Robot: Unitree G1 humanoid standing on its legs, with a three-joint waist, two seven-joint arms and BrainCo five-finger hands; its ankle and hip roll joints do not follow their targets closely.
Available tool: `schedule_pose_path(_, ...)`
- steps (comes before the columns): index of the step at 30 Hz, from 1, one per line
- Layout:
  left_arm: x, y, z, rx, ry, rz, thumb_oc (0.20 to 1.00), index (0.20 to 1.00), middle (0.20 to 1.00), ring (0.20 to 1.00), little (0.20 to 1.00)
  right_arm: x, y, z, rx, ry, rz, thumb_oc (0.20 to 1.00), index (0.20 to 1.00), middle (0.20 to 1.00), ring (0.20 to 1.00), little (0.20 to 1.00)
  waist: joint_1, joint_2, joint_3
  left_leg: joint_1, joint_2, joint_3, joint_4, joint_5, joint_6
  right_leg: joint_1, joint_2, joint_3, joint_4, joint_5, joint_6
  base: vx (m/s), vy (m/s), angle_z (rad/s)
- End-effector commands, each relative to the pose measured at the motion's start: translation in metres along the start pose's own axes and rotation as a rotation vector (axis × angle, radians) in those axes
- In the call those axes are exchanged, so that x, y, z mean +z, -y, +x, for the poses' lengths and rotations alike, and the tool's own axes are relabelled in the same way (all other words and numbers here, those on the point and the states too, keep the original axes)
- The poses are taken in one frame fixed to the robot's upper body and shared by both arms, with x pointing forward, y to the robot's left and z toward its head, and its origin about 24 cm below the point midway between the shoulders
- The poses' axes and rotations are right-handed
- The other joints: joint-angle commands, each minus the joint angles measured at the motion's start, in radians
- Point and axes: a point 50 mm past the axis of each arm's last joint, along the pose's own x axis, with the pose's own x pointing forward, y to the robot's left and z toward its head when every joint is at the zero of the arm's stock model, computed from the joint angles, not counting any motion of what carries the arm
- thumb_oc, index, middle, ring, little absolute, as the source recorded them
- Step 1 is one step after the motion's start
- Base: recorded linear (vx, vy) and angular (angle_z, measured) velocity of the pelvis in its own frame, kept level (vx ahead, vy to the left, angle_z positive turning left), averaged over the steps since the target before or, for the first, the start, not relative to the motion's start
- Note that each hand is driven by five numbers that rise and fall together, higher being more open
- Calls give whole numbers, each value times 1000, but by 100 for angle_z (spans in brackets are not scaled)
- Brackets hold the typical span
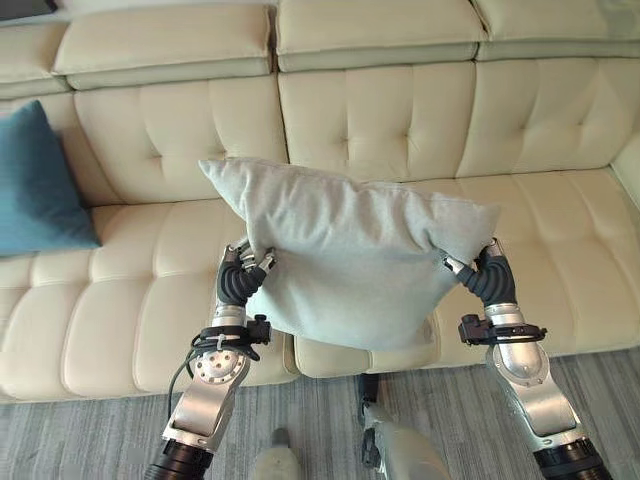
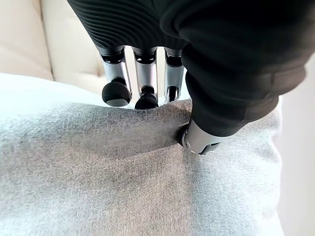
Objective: Pick up all the scattered cushions and arrange them neatly on the sofa.
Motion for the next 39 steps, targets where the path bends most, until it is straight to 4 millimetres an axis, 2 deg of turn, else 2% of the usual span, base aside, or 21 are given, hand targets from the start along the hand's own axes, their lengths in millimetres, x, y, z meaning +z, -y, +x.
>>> schedule_pose_path(1,46,-11,12,23,260,-34,200,200,200,200,200,45,1,9,-9,258,93,200,200,200,200,200,-5,-30,-32,-57,-51,38,-101,-24,57,79,-29,26,57,-197,128,132,-1,22)
schedule_pose_path(3,45,-10,12,22,250,-30,200,200,200,200,200,46,1,11,-15,263,85,200,200,200,200,200,7,-16,-32,-76,-22,29,-223,48,54,92,-15,26,52,-205,132,137,58,2)
schedule_pose_path(4,45,-7,14,20,252,-28,200,200,200,200,200,45,2,13,-36,261,76,200,200,200,200,200,17,-1,-25,-97,5,44,-331,134,38,110,-3,21,50,-226,126,127,60,-2)
schedule_pose_path(5,45,-7,14,21,253,-28,200,200,200,200,200,45,2,13,-37,263,75,200,200,200,200,200,17,-1,-25,-94,5,44,-339,139,37,110,-3,22,50,-227,125,150,87,-6)
schedule_pose_path(6,43,-6,14,15,246,-31,200,200,200,200,200,44,1,12,-29,259,59,200,200,200,200,200,12,11,-37,-54,28,58,-416,155,26,112,9,26,55,-240,129,105,80,-24)
schedule_pose_path(10,40,-3,14,2,233,-28,200,200,200,200,200,44,0,12,-25,257,53,200,200,200,200,200,4,19,-53,-18,27,76,-461,162,16,111,5,33,54,-237,131,89,87,-37)
schedule_pose_path(13,38,0,16,-8,218,-22,200,200,200,200,200,46,-4,16,-20,263,37,200,200,200,200,200,9,13,-55,10,22,91,-480,158,22,109,-3,48,51,-231,134,55,86,10)
schedule_pose_path(16,39,2,21,-6,227,-16,200,200,200,200,200,53,-7,26,-30,302,11,200,200,200,200,200,17,5,-41,4,17,100,-468,147,28,86,-13,55,59,-226,139,-36,30,-12)
schedule_pose_path(18,45,7,30,4,258,-21,200,200,200,200,200,65,-11,40,-50,366,-7,200,200,200,200,200,26,-1,-8,-37,11,99,-440,138,34,42,-20,60,89,-227,139,-162,14,-14)
schedule_pose_path(22,78,20,63,43,411,-2,200,200,200,200,200,105,-23,79,-88,536,-39,200,200,200,200,200,45,-8,69,-175,0,89,-323,116,45,-114,-40,69,218,-233,129,-204,8,-1)
schedule_pose_path(23,91,22,73,60,465,15,200,200,200,200,200,118,-24,89,-102,583,-57,200,200,200,200,200,48,-9,81,-220,-1,84,-284,103,47,-163,-41,72,259,-240,127,-124,13,5)
schedule_pose_path(24,119,25,91,95,569,40,200,200,200,200,200,146,-20,108,-144,681,-123,200,200,200,200,200,54,-11,98,-280,-2,77,-222,80,51,-221,-47,76,312,-254,128,-87,11,8)
schedule_pose_path(25,120,25,92,97,575,38,200,200,200,200,200,148,-20,109,-146,687,-123,200,200,200,200,200,54,-10,100,-289,-2,76,-221,86,52,-229,-46,76,312,-248,128,-74,8,12)
schedule_pose_path(26,133,28,101,114,617,45,200,200,200,200,200,162,-20,118,-161,729,-147,200,200,200,200,200,55,-11,107,-319,-4,72,-198,80,52,-255,-48,76,329,-251,129,-55,-1,12)
schedule_pose_path(27,161,32,115,150,699,56,200,200,200,200,200,191,-16,132,-212,812,-190,200,200,200,200,200,57,-14,124,-371,-6,64,-152,60,50,-302,-54,79,369,-265,134,-50,-7,6)
schedule_pose_path(29,182,36,126,177,747,61,200,200,200,200,200,214,-13,142,-261,864,-219,200,200,200,200,200,56,-16,142,-422,-6,54,-112,49,48,-352,-57,84,402,-269,137,-42,-5,3)
schedule_pose_path(31,192,36,130,193,771,67,200,200,200,200,200,225,-11,146,-284,888,-231,200,200,200,200,200,55,-18,148,-449,-9,52,-96,43,48,-375,-57,83,414,-272,139,-20,3,5)
schedule_pose_path(32,206,36,138,207,800,87,200,200,200,200,200,242,-8,152,-317,921,-254,200,200,200,200,200,52,-20,159,-490,-10,45,-75,37,49,-416,-60,86,432,-273,143,-23,3,5)
schedule_pose_path(34,226,33,149,238,827,113,200,200,200,200,200,254,-7,162,-344,920,-264,200,200,200,200,200,43,-20,172,-547,-16,40,-42,28,51,-465,-67,88,455,-277,147,-2,7,2)
schedule_pose_path(38,241,29,161,275,828,170,200,200,200,200,200,258,-12,174,-348,878,-268,200,200,200,200,200,39,-22,179,-589,-22,36,-31,23,55,-505,-70,85,463,-278,153,3,3,1)
schedule_pose_path(39,252,26,169,304,821,194,200,200,200,200,200,260,-15,182,-352,849,-264,200,200,200,200,200,37,-20,187,-612,-22,32,-31,24,56,-527,-74,82,462,-273,158,0,0,0)
